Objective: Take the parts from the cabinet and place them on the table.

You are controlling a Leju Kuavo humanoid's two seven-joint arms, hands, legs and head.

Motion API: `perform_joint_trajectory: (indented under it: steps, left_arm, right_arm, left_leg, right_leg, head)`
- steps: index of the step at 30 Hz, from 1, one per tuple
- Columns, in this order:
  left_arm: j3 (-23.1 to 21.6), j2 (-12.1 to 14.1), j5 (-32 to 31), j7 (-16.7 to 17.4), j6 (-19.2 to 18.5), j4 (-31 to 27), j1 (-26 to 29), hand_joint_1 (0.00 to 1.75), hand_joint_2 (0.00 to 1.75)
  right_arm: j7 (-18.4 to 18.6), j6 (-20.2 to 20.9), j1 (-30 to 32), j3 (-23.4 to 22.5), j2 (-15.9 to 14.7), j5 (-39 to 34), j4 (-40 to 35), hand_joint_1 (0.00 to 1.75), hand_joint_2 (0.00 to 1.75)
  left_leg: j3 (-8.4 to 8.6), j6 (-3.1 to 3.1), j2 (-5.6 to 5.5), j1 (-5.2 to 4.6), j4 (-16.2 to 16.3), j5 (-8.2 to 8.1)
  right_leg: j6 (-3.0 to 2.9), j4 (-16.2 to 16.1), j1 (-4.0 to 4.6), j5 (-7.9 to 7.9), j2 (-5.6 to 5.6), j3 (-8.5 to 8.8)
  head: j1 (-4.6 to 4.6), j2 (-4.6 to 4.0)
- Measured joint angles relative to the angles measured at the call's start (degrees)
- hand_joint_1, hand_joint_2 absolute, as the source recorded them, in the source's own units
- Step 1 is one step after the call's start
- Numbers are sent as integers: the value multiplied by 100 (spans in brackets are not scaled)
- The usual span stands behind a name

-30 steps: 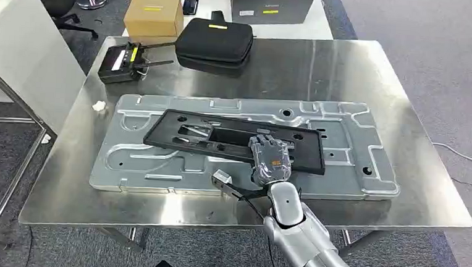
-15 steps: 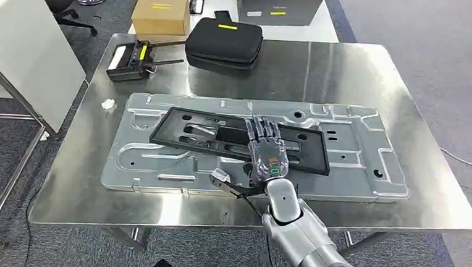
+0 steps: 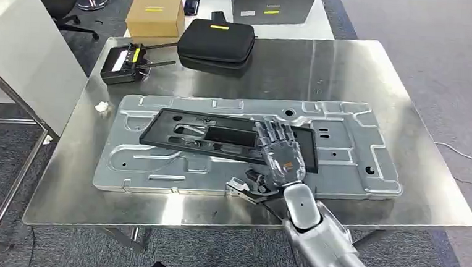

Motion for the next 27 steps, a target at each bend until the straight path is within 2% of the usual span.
perform_joint_trajectory:
  steps: [1, 2, 3, 5, 6, 7, 8, 9, 10, 11, 12, 13, 14, 16, 17, 18, 19, 20, 21, 22, 23, 24, 25, 26, 27]
  left_arm:
    - [6, 7, 32, -17, 26, 0, 4, 0, 0]
    - [18, 7, 59, -33, 42, 0, 0, 0, 0]
    - [33, 9, 74, -43, 65, 0, 7, 0, 0]
    - [59, 22, 120, -41, 118, 0, 65, 0, 0]
    - [77, 31, 133, -22, 162, 0, 93, 0, 0]
    - [92, 31, 135, -6, 190, 0, 108, 0, 0]
    - [101, 31, 153, -4, 221, 0, 107, 0, 0]
    - [107, 31, 175, -6, 247, 0, 105, 0, 0]
    - [111, 31, 188, -11, 265, 0, 107, 0, 0]
    - [118, 35, 199, -11, 271, 0, 116, 0, 0]
    - [129, 39, 227, -13, 286, 0, 128, 0, 0]
    - [140, 44, 247, -11, 299, 0, 136, 0, 0]
    - [149, 44, 251, -13, 332, 0, 140, 0, 0]
    - [155, 44, 262, -24, 365, 0, 141, 0, 0]
    - [162, 44, 278, -28, 389, 0, 140, 0, 0]
    - [177, 44, 308, -26, 426, 0, 139, 0, 0]
    - [197, 44, 326, -13, 463, 0, 140, 0, 0]
    - [219, 44, 354, 0, 483, 0, 144, 0, 0]
    - [238, 44, 356, 2, 503, 0, 150, 0, 0]
    - [254, 46, 371, 4, 531, 0, 161, 0, 0]
    - [260, 46, 376, 4, 551, 0, 167, 0, 0]
    - [273, 46, 409, 4, 566, 0, 169, 0, 0]
    - [288, 46, 428, 4, 575, 0, 179, 0, 0]
    - [302, 46, 437, 4, 581, 0, 197, 0, 0]
    - [321, 46, 448, 4, 588, 0, 220, 0, 0]
  right_arm:
    - [-4, -89, 102, 0, -158, 4, -215, 0, 0]
    - [-17, -208, 205, 0, -315, 26, -396, 0, 0]
    - [-37, -348, 348, -2, -492, 54, -623, 0, 0]
    - [-57, -643, 710, -22, -837, 103, -1225, 0, 0]
    - [-19, -708, 857, -28, -1043, 111, -1544, 0, 0]
    - [46, -721, 1013, -37, -1290, 120, -1913, 0, 0]
    - [57, -754, 1121, -50, -1476, 120, -2228, 0, 0]
    - [40, -763, 1238, -78, -1699, 122, -2531, 0, 0]
    - [18, -762, 1366, -116, -1865, 122, -2743, 0, 0]
    - [-35, -763, 1511, -153, -1998, 127, -2938, 0, 0]
    - [-178, -763, 1697, -216, -2078, 129, -3165, 0, 0]
    - [-346, -763, 1936, -328, -2100, 129, -3413, 0, 0]
    - [-585, -763, 2177, -508, -2111, 129, -3690, 0, 0]
    - [-899, -765, 2574, -833, -1894, 120, -4232, 0, 0]
    - [-940, -765, 2716, -947, -1804, 70, -4459, 0, 0]
    - [-1128, -765, 2840, -1029, -1638, -121, -4700, 0, 0]
    - [-1464, -765, 2995, -1135, -1446, -423, -4909, 0, 0]
    - [-2086, -763, 3164, -1347, -1196, -905, -5106, 0, 0]
    - [-2845, -765, 3296, -1634, -907, -1408, -5202, 0, 0]
    - [-3622, -763, 3405, -2010, -525, -1927, -5243, 0, 0]
    - [-4043, -763, 3489, -2274, -237, -2266, -5271, 0, 0]
    - [-4253, -763, 3580, -2499, 17, -2618, -5309, 0, 0]
    - [-4286, -763, 3670, -2630, 227, -2871, -5337, 0, 0]
    - [-4310, -760, 3752, -2737, 370, -3107, -5348, 0, 0]
    - [-4312, -761, 3826, -2829, 477, -3329, -5350, 0, 0]
  left_leg:
    - [184, 12, -3, 7, -432, 94]
    - [277, 40, -9, -36, -556, 12]
    - [258, 103, -21, -34, -523, 17]
    - [262, 168, -35, -55, -527, -2]
    - [287, 228, -30, -41, -572, 20]
    - [302, 271, -20, -28, -592, 34]
    - [299, 319, -14, -30, -592, 28]
    - [298, 350, -14, -38, -592, 24]
    - [300, 360, -16, -42, -592, 17]
    - [300, 367, -19, -48, -590, 13]
    - [307, 372, -23, -51, -589, 9]
    - [318, 373, -28, -51, -588, 0]
    - [336, 365, -45, -52, -587, -13]
    - [366, 323, -48, -52, -576, -45]
    - [351, 286, -44, -99, -551, -69]
    - [350, 262, -45, -97, -552, -70]
    - [359, 240, -40, -93, -561, -62]
    - [376, 209, -41, -88, -583, -53]
    - [383, 172, -45, -90, -580, -63]
    - [362, 137, -30, -66, -506, -150]
    - [287, 110, -16, -75, -301, -327]
    - [122, 85, -15, -72, 95, -582]
    - [-69, 62, -15, -67, 565, -825]
    - [-233, 48, -14, -68, 975, -993]
    - [-293, 38, -13, -67, 1165, -1017]
  right_leg:
    - [38, 19, 2, -24, 1, 0]
    - [82, 53, 45, -48, -3, -29]
    - [107, 30, 39, -35, -8, -27]
    - [177, 3, 35, -38, -19, 9]
    - [222, 17, 18, -62, -14, 13]
    - [249, 139, -9, -161, -8, -39]
    - [263, 397, -4, -340, -7, -161]
    - [277, 839, 2, -571, -5, -361]
    - [290, 1288, 2, -764, -6, -578]
    - [296, 1653, 2, -880, -6, -764]
    - [297, 1798, 2, -862, -7, -850]
    - [285, 1641, 4, -704, -6, -783]
    - [259, 1214, 7, -448, -6, -578]
    - [199, 217, 10, -18, -8, -77]
    - [187, 53, 62, -101, -6, 12]
    - [161, 51, 58, -78, -5, -6]
    - [148, 58, 68, -80, 2, -11]
    - [124, 64, 82, -88, 0, -7]
    - [75, 27, 50, -66, 1, 3]
    - [31, 1, 27, -38, -19, 20]
    - [-5, 1, 27, -38, -18, 16]
    - [-28, 1, 28, -38, -24, 12]
    - [-32, 2, 32, -36, -36, 8]
    - [-38, 6, 35, -34, -40, 1]
    - [-43, 12, 36, -31, -41, -5]
  head:
    - [4, 0]
    - [0, 0]
    - [11, 0]
    - [13, 0]
    - [9, 0]
    - [11, 0]
    - [15, 0]
    - [15, 0]
    - [13, 0]
    - [15, 0]
    - [13, 0]
    - [15, 0]
    - [13, 0]
    - [15, 0]
    - [15, 0]
    - [7, 0]
    - [4, 0]
    - [7, 0]
    - [7, 0]
    - [7, 0]
    - [0, 0]
    - [-2, 0]
    - [0, 0]
    - [0, 0]
    - [0, 0]
